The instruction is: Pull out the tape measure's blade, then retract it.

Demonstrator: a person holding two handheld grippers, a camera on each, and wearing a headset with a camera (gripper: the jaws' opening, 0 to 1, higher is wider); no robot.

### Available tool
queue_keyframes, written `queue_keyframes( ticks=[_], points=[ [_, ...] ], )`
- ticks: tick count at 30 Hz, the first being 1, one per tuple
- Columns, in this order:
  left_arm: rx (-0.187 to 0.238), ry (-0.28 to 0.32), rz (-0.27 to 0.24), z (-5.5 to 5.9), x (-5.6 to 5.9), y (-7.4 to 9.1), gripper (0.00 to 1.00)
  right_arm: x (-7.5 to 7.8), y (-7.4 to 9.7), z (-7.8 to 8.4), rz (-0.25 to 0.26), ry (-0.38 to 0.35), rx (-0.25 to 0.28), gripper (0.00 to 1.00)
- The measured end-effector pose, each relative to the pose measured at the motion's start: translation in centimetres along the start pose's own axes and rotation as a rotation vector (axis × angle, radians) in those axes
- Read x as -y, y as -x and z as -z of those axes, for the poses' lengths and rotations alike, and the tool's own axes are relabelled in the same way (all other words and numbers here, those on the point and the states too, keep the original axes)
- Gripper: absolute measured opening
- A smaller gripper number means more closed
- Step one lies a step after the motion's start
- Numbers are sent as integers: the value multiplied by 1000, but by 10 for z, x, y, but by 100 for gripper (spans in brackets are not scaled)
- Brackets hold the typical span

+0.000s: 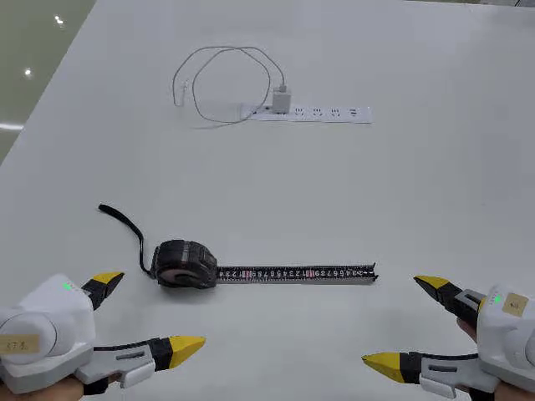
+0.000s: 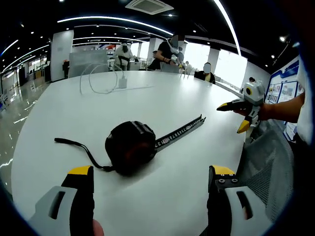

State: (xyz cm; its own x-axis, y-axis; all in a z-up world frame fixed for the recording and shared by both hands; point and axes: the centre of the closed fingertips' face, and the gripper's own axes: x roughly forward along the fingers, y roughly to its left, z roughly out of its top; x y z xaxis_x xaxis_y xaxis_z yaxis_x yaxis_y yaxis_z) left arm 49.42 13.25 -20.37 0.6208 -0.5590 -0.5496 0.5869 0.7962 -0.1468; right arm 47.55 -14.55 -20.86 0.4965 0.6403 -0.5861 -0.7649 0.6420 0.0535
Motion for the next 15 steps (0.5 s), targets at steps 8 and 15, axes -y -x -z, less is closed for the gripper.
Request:
queue_keyframes(
  ticks=[8,15],
  points=[
    [-6,2,17,-1,2,-10,94,2,0,0,2,-2,0,88],
    [-3,9,24,-3,4,-19,94,0,-1,2,1,-9,-2,88]
  ],
)
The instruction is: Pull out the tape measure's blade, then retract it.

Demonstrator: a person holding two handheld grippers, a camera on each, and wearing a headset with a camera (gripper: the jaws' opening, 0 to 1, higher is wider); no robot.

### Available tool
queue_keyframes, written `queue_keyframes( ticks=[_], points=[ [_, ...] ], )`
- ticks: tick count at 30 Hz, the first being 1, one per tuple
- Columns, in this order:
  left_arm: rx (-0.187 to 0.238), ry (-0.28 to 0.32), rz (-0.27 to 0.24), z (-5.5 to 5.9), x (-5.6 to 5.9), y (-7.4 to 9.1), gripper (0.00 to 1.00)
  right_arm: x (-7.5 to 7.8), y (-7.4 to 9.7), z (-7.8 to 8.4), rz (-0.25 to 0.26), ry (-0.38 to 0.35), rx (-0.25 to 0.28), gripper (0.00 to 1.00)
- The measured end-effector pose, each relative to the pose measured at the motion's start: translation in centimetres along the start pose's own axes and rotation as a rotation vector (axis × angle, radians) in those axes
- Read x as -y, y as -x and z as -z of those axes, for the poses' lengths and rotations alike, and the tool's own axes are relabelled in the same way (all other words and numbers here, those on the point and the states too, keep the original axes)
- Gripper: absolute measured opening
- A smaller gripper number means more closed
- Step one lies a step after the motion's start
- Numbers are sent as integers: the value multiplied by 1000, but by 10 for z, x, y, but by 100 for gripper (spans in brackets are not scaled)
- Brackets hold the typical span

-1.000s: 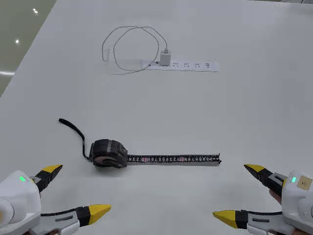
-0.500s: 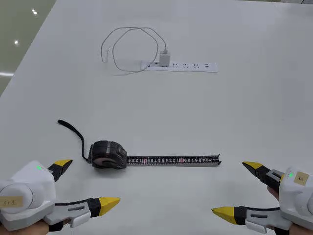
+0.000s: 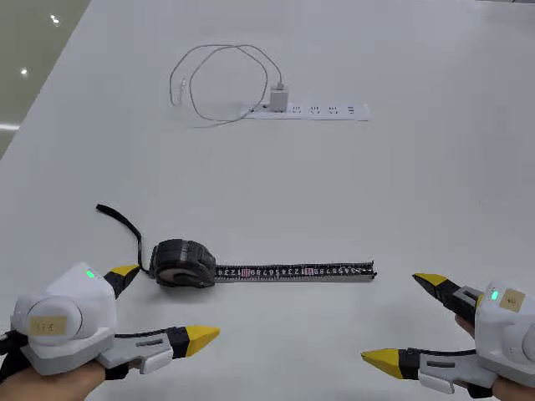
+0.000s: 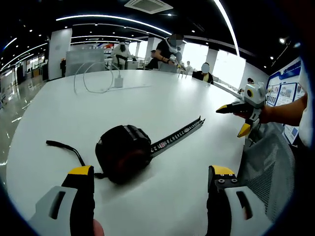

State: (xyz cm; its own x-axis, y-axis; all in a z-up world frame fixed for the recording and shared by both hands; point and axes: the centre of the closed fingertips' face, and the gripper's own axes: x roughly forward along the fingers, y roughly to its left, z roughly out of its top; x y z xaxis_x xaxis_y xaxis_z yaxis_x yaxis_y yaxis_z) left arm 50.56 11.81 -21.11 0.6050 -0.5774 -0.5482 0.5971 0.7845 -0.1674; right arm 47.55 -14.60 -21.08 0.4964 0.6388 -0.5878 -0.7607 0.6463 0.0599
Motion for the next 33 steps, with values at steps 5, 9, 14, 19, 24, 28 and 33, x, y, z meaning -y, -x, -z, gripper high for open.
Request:
queue_keyframes(
  ticks=[5,9,14,19,24,28,33],
  points=[
    [11,18,-3,-4,-2,-5,94,0,-1,0,-1,-10,6,87],
    [26,30,-10,-8,-2,-8,93,-1,-2,0,-2,-16,8,87],
    [31,38,-16,-8,-2,-10,93,-1,-3,0,-3,-16,10,87],
    [42,51,-25,-11,-1,-12,92,-1,-4,1,-3,-16,10,87],
    [54,67,-31,-12,-2,-12,92,-1,-3,1,-2,-14,11,86],
    [59,82,-40,-12,-3,-14,91,0,-3,1,-4,-11,6,82],
    [70,95,-57,-14,-4,-15,92,2,-5,0,-10,-4,-4,81]
  ],
)
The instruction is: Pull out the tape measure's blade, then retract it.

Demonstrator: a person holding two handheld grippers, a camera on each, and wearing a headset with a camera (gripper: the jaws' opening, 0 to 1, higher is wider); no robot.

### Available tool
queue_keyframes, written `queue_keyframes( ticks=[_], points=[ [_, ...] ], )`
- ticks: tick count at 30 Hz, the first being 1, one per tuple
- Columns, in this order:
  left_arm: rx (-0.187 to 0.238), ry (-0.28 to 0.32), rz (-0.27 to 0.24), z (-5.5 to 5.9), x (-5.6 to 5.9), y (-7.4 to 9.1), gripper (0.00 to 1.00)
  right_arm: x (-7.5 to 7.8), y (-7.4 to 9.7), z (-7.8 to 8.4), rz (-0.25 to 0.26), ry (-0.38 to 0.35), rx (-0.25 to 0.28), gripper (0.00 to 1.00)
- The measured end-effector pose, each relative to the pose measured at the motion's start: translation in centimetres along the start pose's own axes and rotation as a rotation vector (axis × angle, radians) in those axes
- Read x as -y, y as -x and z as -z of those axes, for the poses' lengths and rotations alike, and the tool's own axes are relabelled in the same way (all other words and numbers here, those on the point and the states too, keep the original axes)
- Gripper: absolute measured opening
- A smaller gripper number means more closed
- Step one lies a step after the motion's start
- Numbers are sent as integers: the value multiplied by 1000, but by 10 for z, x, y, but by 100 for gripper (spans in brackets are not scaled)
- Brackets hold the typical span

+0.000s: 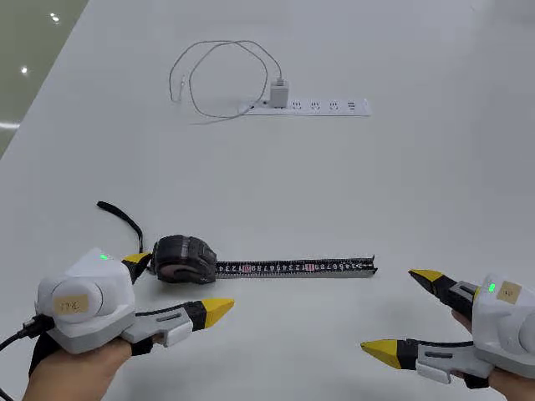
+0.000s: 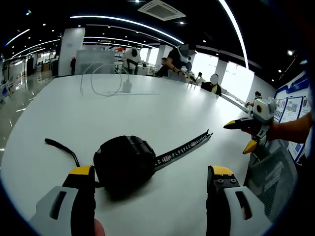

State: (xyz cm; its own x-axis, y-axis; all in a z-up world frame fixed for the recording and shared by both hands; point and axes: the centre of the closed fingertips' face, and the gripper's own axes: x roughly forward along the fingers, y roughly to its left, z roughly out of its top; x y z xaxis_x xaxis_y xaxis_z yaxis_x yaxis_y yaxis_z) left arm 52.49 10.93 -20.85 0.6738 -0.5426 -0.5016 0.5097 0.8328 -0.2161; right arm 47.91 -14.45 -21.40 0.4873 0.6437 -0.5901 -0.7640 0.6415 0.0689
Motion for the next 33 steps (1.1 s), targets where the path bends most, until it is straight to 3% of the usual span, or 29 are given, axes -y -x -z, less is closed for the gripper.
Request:
queue_keyframes(
  ticks=[16,22,33],
  points=[
    [5,7,-61,1,-6,-9,89,19,-5,-4,-40,100,-63,78],
    [10,17,-88,1,-9,-11,86,27,-8,-8,-64,145,-78,72],
    [16,40,-143,1,-14,-15,82,38,-16,-9,-102,208,-129,69]
  ],
)
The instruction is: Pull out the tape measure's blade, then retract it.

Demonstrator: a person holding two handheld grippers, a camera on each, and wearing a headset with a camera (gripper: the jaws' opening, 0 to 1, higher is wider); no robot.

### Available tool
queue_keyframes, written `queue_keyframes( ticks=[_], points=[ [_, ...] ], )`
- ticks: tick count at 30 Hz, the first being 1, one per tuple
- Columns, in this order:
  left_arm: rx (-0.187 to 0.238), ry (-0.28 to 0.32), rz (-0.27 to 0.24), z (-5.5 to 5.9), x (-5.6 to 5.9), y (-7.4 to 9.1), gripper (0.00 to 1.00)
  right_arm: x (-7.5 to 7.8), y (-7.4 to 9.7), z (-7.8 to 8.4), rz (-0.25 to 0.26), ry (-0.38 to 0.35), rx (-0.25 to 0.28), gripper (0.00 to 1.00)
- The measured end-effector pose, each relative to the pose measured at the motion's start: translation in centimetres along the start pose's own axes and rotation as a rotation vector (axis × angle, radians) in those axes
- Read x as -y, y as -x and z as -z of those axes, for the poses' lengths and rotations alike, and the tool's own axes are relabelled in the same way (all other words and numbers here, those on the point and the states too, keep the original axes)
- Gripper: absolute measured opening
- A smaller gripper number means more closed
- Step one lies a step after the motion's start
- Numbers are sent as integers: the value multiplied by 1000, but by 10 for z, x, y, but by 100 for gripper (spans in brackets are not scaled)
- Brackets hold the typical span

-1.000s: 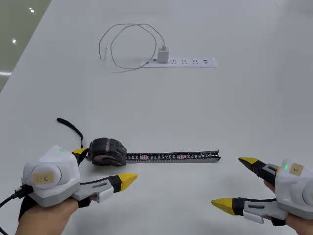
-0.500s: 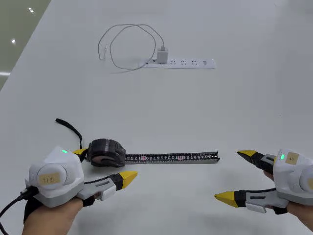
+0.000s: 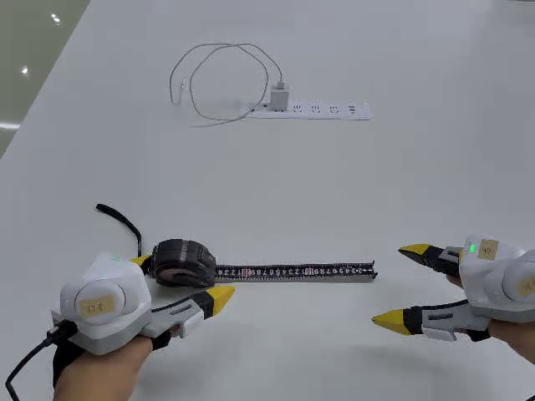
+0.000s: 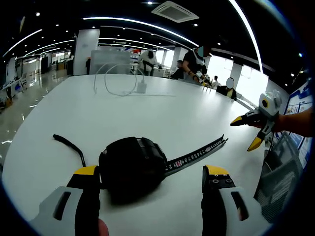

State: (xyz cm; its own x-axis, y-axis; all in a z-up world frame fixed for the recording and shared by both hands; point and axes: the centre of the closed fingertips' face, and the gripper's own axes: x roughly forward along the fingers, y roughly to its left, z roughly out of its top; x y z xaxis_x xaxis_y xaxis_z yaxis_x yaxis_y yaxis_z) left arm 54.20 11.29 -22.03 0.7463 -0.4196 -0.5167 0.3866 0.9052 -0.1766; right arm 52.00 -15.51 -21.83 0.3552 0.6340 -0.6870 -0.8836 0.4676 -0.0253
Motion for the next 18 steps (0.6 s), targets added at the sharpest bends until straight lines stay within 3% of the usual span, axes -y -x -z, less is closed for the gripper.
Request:
queue_keyframes(
  ticks=[18],
  points=[
    [5,58,-81,0,-9,-8,77,14,-9,0,-59,85,-70,62]
  ],
)
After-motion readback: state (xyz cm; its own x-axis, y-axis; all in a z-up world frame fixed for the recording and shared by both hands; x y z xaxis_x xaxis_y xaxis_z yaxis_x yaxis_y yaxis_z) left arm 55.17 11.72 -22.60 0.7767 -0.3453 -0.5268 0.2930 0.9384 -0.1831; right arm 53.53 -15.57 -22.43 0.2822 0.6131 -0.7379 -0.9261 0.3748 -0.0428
